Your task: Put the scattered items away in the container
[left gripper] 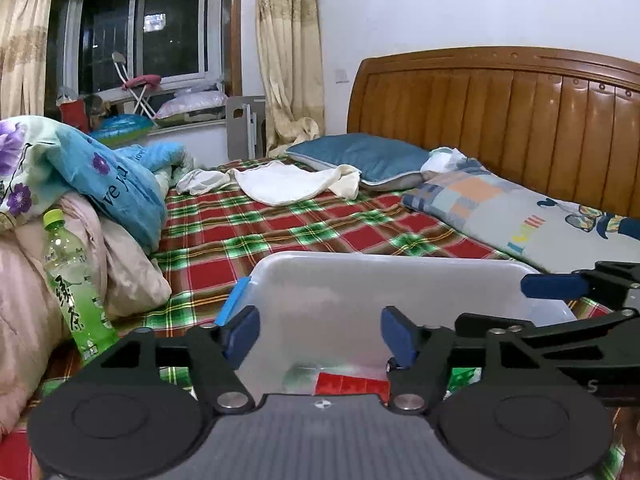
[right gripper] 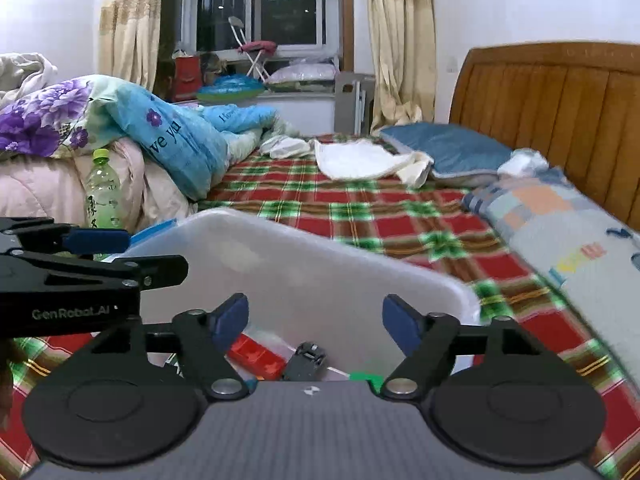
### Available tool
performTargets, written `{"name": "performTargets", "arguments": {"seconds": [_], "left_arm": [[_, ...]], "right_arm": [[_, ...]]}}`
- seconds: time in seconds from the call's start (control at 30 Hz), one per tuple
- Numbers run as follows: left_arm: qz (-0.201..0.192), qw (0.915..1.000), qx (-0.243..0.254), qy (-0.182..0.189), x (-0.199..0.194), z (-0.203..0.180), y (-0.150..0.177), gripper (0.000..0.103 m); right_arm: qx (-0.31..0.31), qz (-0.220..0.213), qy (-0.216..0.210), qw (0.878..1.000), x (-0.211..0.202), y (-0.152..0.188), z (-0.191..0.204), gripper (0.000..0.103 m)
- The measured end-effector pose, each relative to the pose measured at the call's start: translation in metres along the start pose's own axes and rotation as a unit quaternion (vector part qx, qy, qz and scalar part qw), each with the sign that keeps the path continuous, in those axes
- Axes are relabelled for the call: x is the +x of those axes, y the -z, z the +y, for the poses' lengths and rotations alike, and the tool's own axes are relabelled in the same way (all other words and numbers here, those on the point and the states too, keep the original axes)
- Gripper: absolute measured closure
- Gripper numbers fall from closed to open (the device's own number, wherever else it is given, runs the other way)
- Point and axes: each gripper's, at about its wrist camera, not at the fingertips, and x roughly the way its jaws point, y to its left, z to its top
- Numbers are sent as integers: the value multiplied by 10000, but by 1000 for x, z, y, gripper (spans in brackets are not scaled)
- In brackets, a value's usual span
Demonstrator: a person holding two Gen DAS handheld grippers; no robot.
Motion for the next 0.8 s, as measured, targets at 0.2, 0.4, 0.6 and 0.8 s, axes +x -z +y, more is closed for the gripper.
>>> {"name": "performTargets", "arguments": {"seconds": [0.2,0.4,0.6,0.8], "left_arm": [[-23,10000,-44,-50,-21,3,-3,19],[-193,9993,249,219,-51,0,-12,19],[-234,9960,623,-595,-74,-21,-17,14],[547,9976,339,-251,-71,-20,-15,14]], "right_arm": [[-54,-61,13,10000,-18,-4,1,14],[-200,43,52,9998,-45,-8,9,7],[-225,315,-109,9992,-70,-1,13,4],[-342,723,-193,9966,-70,11,21,3]]}}
